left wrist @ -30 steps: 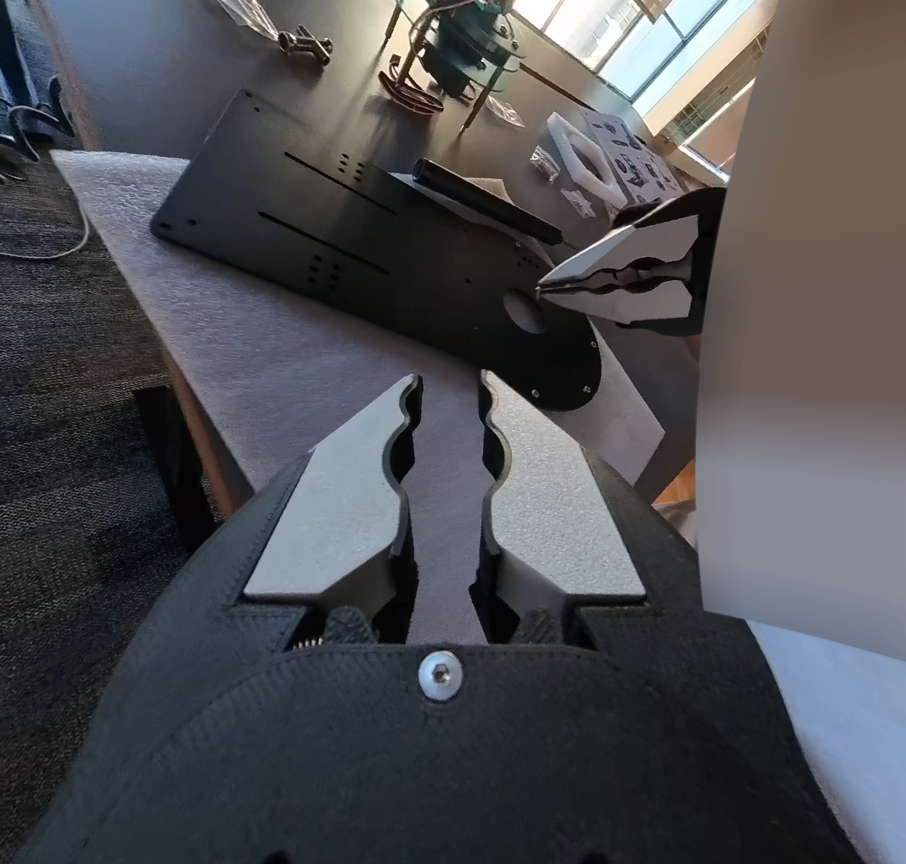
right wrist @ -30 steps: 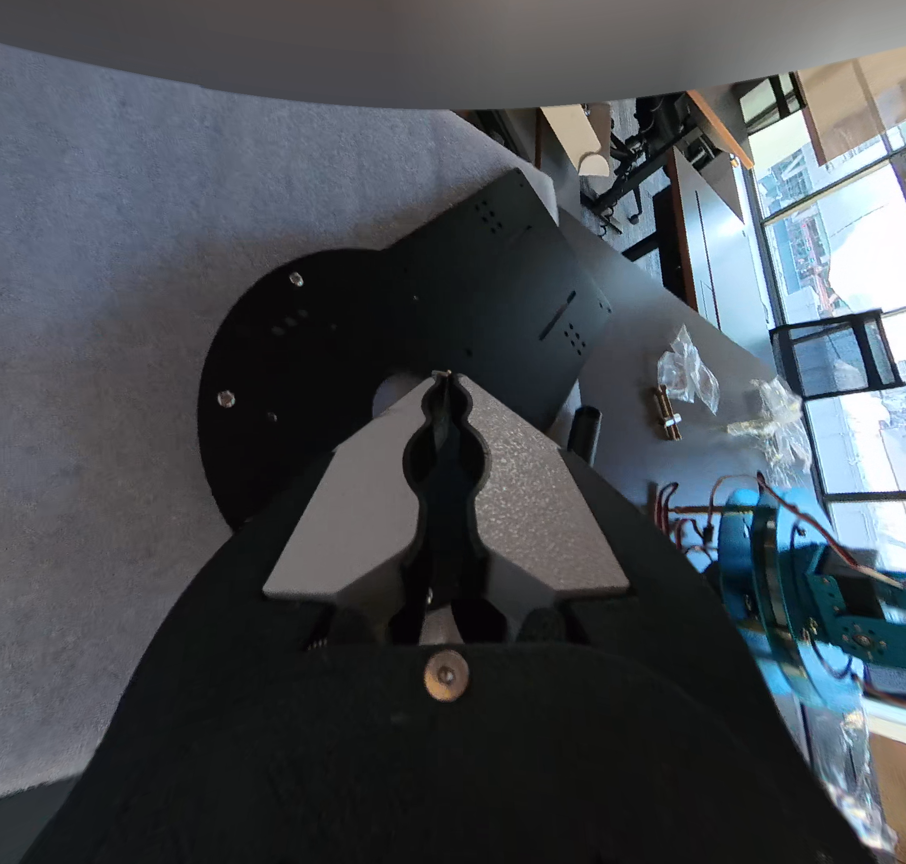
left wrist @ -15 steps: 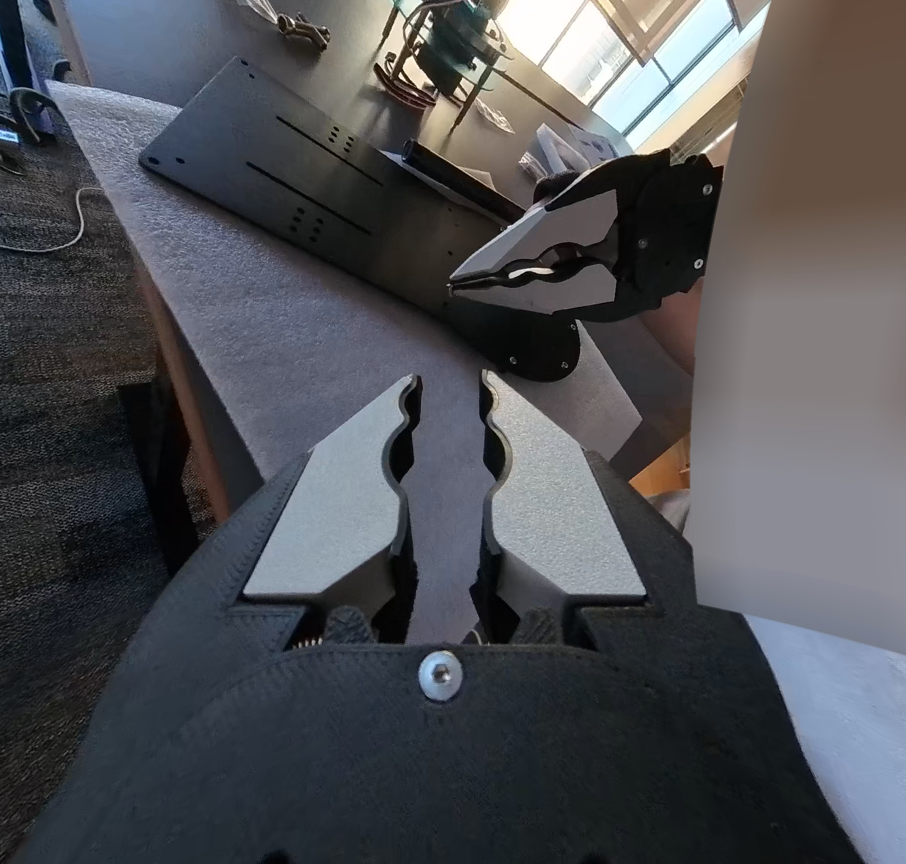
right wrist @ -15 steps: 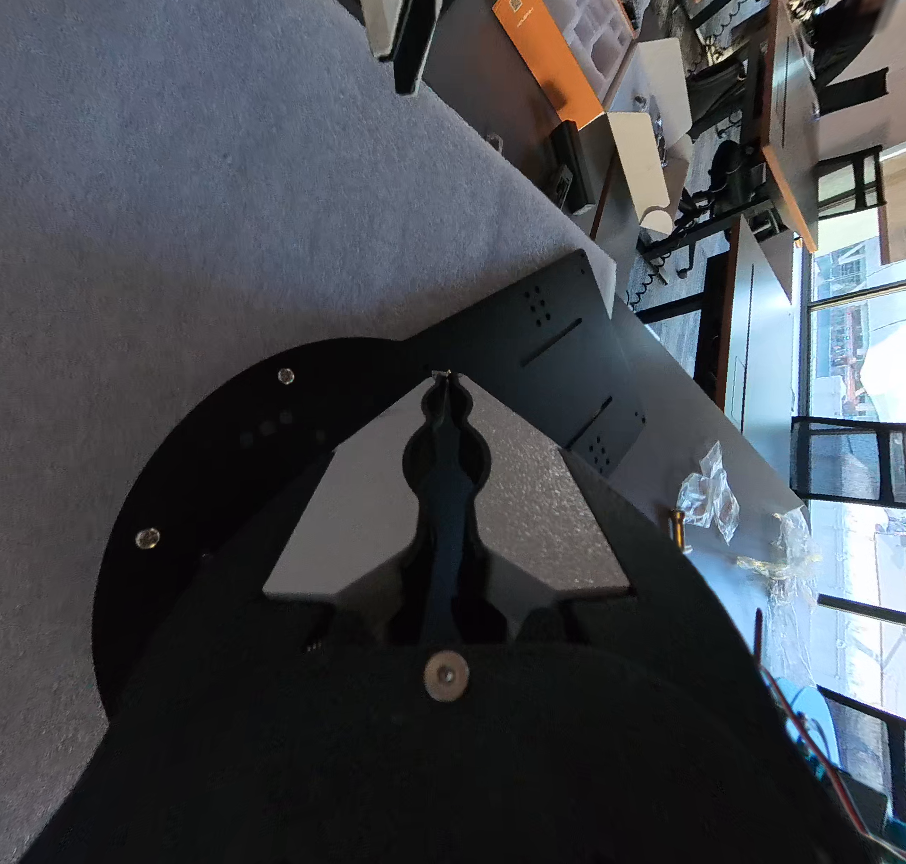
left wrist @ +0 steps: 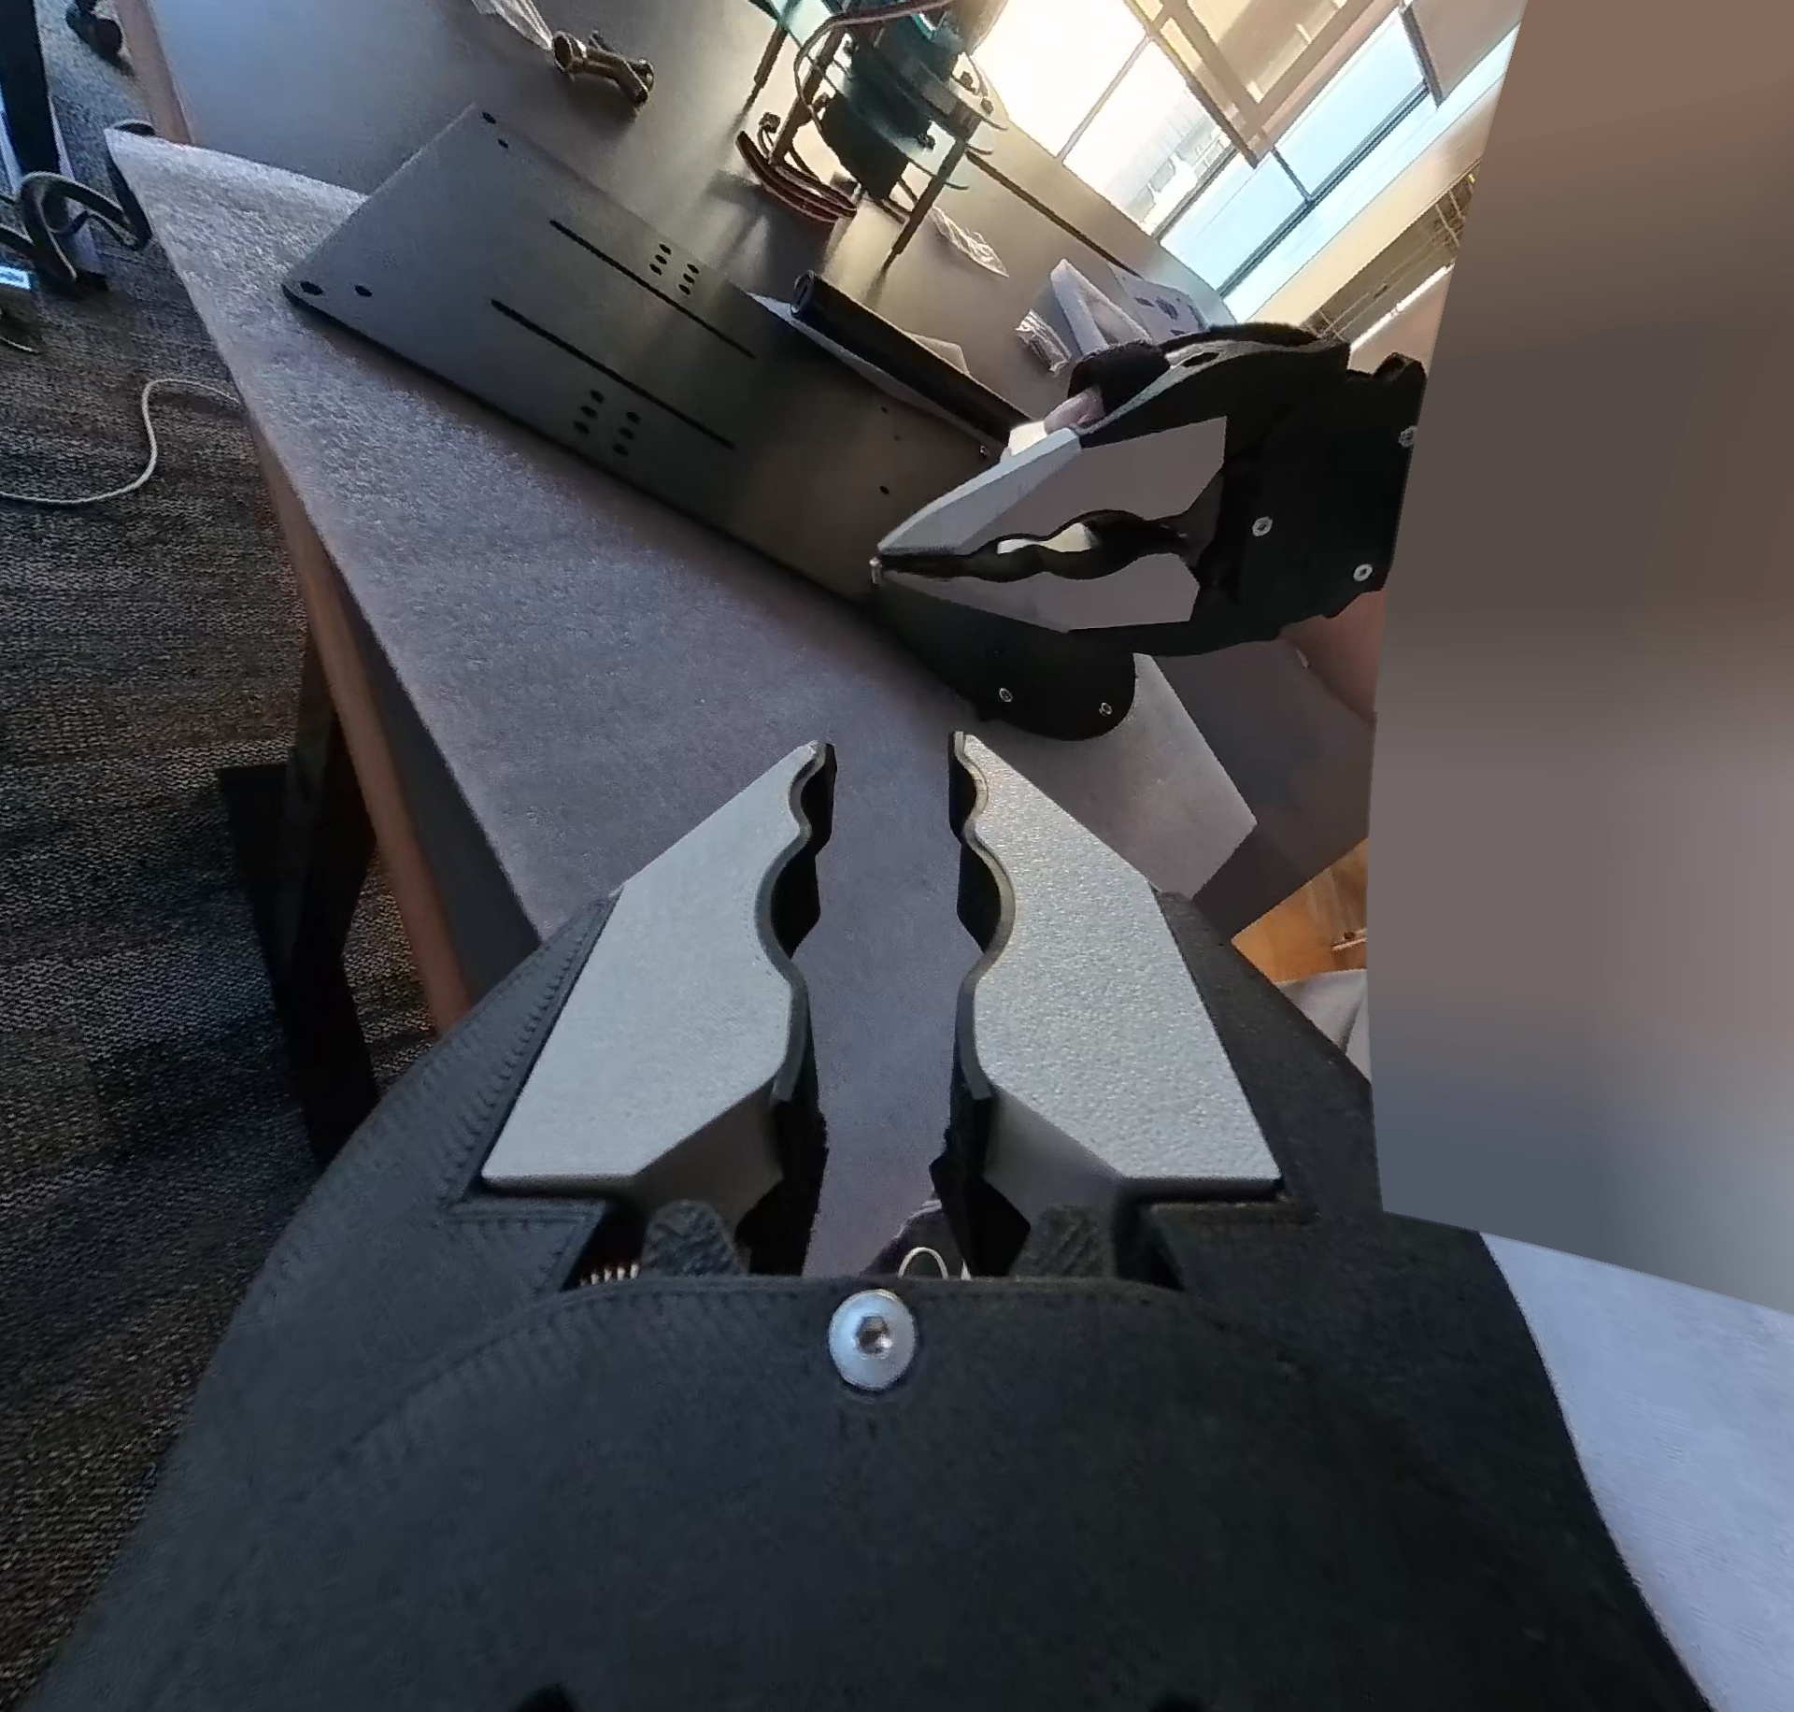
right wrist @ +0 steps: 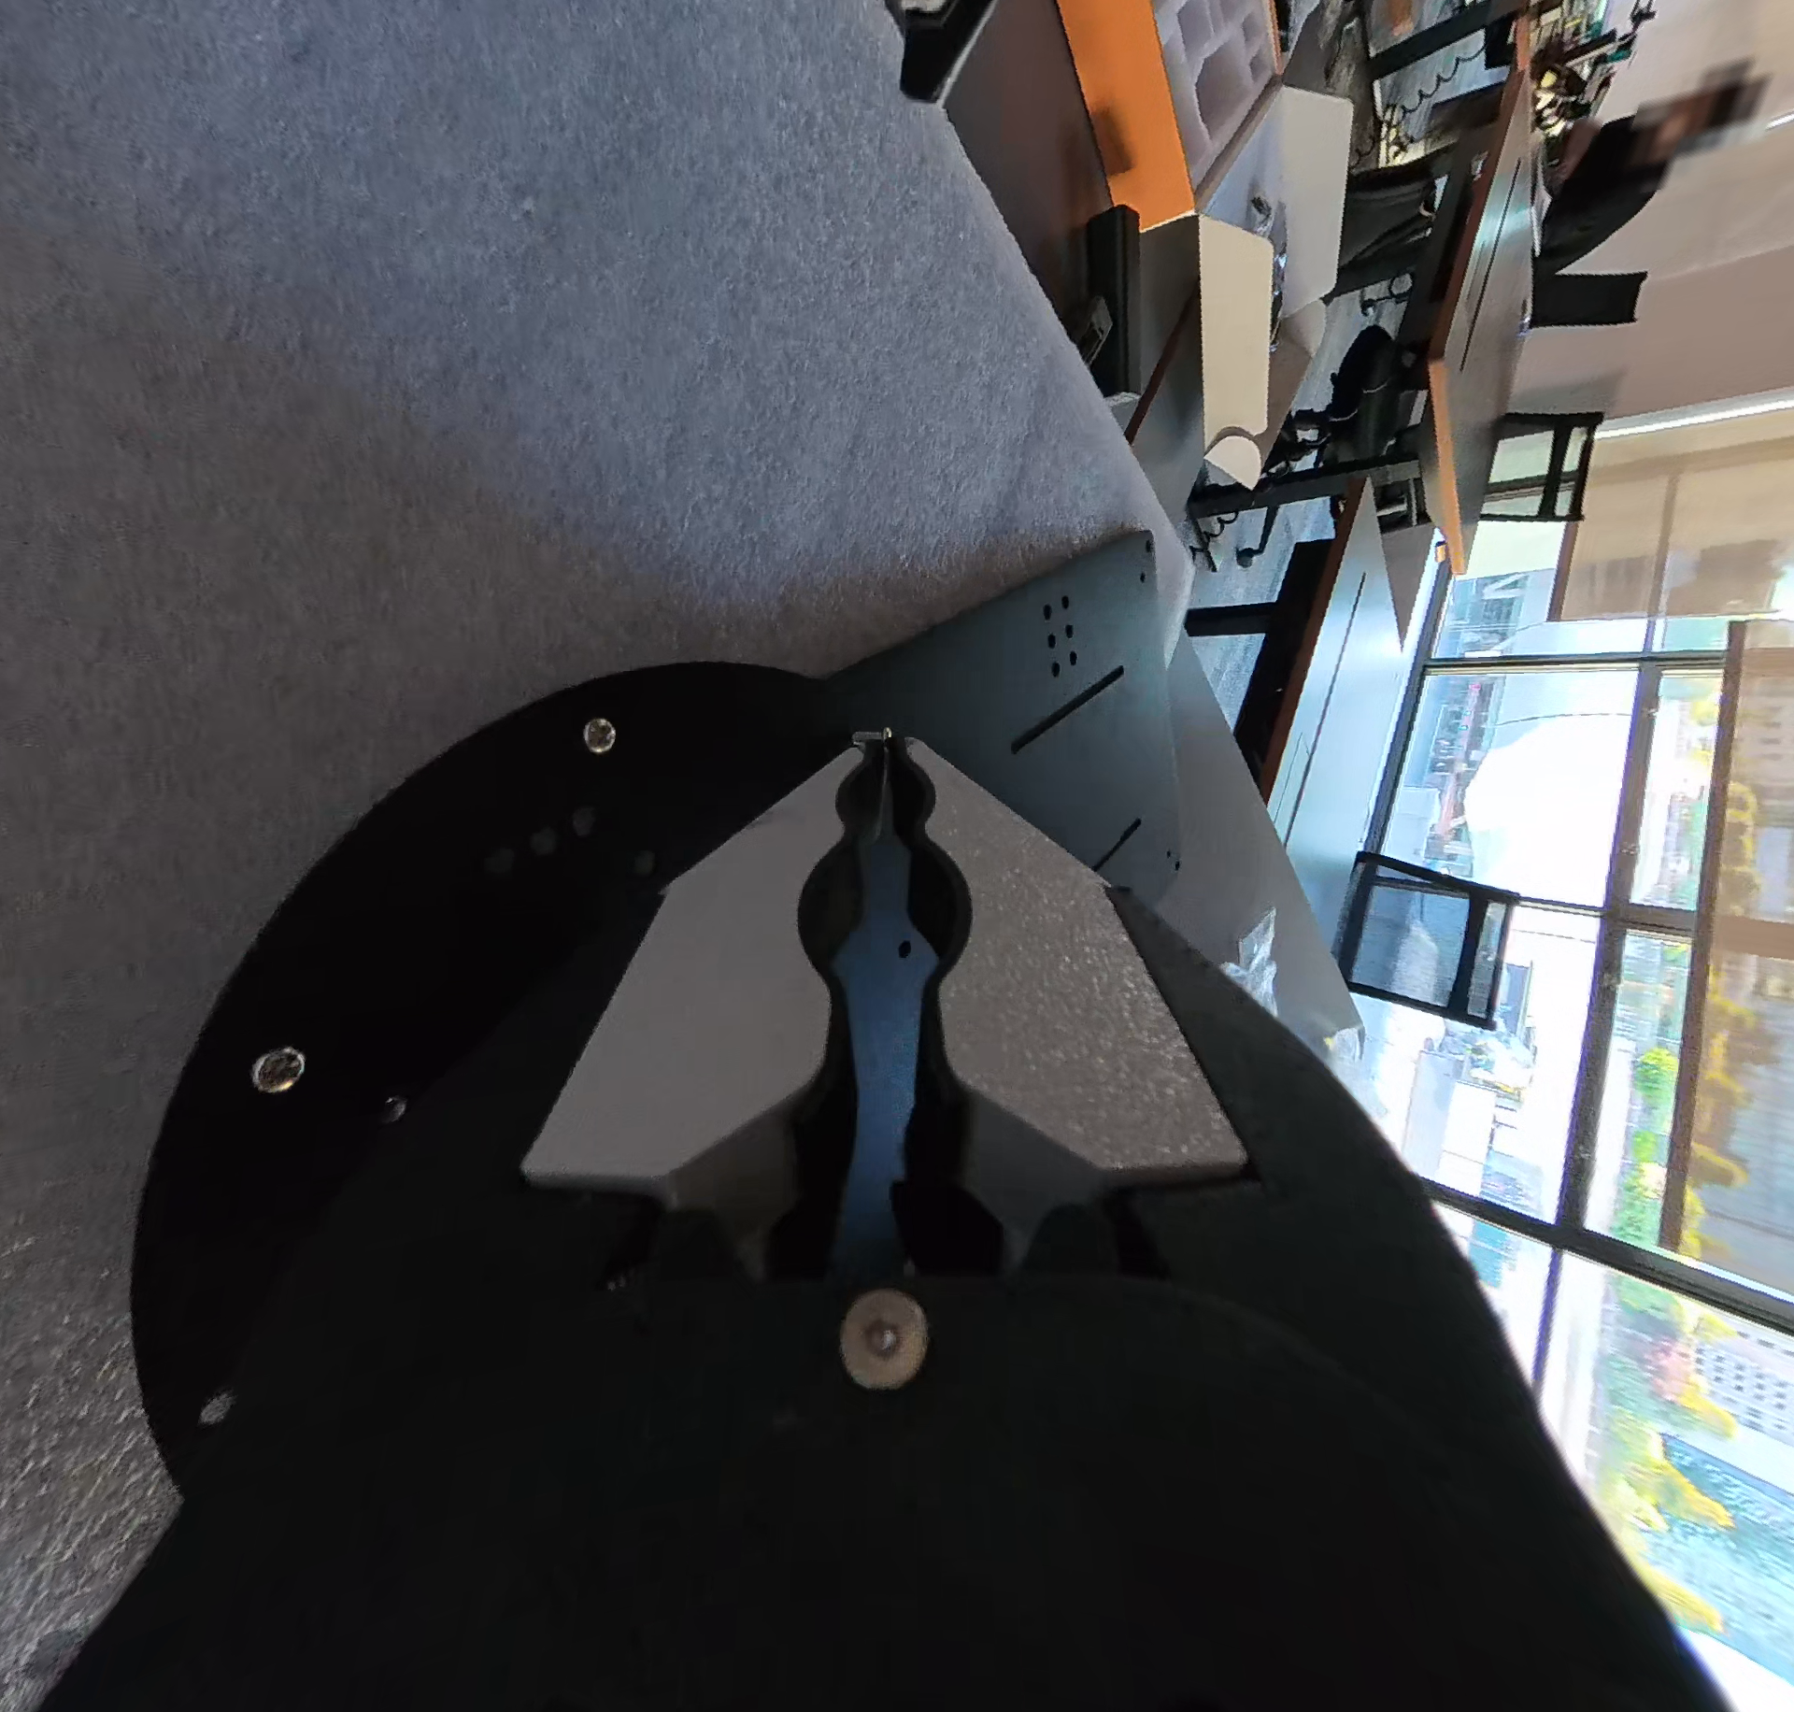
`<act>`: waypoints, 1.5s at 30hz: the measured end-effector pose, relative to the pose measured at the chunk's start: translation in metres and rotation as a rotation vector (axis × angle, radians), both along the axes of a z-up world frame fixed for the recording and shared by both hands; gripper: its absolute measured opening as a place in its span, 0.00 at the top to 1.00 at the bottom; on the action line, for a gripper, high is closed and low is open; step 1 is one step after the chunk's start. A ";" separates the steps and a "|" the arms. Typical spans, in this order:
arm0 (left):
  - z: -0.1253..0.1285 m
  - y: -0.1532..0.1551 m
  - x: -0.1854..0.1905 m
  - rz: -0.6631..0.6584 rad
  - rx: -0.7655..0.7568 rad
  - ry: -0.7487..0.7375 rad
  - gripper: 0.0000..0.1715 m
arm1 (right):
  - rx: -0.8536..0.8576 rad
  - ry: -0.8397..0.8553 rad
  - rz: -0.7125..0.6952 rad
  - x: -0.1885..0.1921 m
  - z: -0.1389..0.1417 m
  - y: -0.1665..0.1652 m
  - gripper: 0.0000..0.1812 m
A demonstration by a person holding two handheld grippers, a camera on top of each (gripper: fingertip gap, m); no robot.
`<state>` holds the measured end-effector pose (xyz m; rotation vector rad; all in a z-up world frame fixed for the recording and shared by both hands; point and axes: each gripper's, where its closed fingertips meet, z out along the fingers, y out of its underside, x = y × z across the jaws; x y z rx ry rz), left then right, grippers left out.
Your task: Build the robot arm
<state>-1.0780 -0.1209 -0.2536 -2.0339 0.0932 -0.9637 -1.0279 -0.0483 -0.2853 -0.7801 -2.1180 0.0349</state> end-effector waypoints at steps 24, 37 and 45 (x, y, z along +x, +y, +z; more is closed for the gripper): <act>-0.001 -0.016 -0.001 0.014 -0.005 -0.016 0.87 | -0.703 0.020 -0.378 -0.006 0.019 0.014 0.96; 0.018 -0.027 -0.032 0.064 0.012 0.025 0.87 | -1.019 0.037 -0.839 0.016 0.024 0.016 0.95; 0.036 0.006 -0.037 0.194 0.143 0.281 0.74 | -0.969 0.078 -0.818 0.022 0.033 0.011 0.94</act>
